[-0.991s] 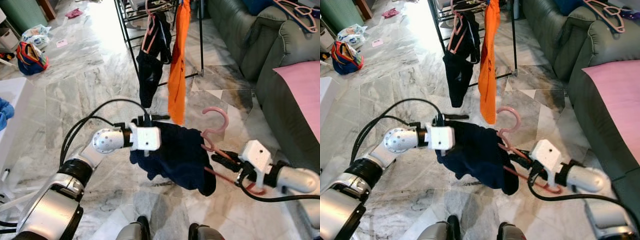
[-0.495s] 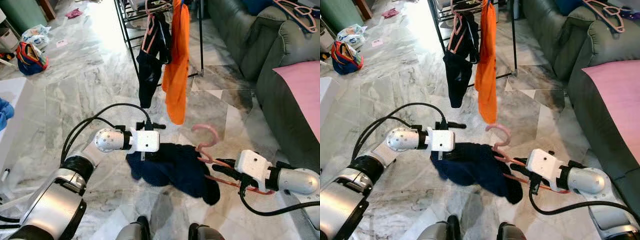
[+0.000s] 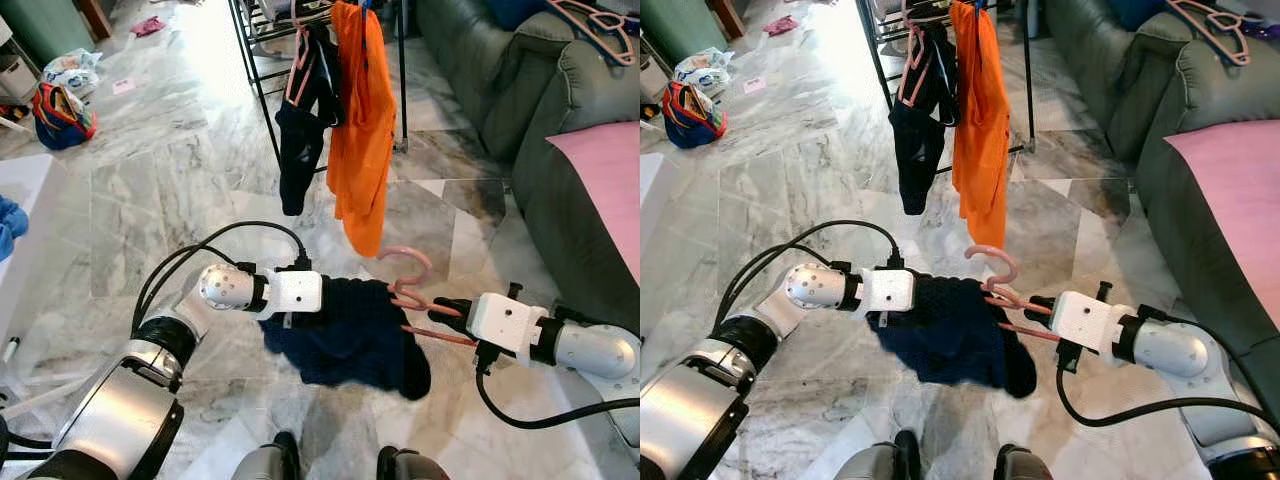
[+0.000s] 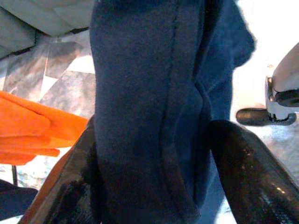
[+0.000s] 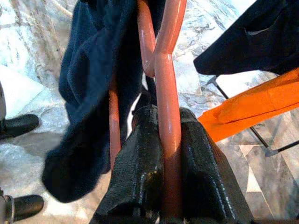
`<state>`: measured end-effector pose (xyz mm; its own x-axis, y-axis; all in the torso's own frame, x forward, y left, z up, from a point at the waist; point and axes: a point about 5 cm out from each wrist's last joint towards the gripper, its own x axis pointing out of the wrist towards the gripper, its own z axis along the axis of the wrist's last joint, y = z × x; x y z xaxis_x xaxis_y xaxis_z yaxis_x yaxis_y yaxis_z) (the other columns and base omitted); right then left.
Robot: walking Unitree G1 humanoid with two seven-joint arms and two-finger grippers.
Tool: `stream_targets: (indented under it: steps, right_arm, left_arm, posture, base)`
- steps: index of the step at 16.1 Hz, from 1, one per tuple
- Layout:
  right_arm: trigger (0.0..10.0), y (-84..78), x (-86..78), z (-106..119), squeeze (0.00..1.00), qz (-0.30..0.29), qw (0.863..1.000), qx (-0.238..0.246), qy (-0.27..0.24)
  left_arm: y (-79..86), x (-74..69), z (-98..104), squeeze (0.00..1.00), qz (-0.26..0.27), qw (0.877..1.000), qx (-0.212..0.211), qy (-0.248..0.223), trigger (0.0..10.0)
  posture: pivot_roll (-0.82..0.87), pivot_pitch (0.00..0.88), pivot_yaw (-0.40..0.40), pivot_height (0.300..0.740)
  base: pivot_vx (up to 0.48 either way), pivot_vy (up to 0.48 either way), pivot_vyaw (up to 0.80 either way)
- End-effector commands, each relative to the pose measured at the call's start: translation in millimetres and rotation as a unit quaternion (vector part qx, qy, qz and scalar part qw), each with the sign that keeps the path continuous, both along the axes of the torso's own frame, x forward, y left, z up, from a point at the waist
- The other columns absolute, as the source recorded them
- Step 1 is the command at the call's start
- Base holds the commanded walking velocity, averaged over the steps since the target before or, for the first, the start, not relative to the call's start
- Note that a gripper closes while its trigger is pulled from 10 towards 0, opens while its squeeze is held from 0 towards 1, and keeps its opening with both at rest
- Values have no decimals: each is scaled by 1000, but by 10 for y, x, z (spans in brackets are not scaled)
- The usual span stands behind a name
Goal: Hang hanger
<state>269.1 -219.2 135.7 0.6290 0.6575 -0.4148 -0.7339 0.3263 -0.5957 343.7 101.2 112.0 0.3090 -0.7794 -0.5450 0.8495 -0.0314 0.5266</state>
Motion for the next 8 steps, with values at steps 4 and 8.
stream_targets:
  steps: [4, 8]
  right_arm:
    - [10000, -1, -18, 25, 0, 7, 1000, 2, -11]
    - [10000, -1, -18, 25, 0, 7, 1000, 2, -11]
  left_arm:
    - [37, 24, 6, 0, 17, 1000, -5, 1, 0]
    - [37, 24, 6, 0, 17, 1000, -5, 1, 0]
  posture:
    - [-119, 229, 102, 740]
    - [-119, 229, 102, 740]
  base:
    - [0, 0, 0]
    - [0, 0, 0]
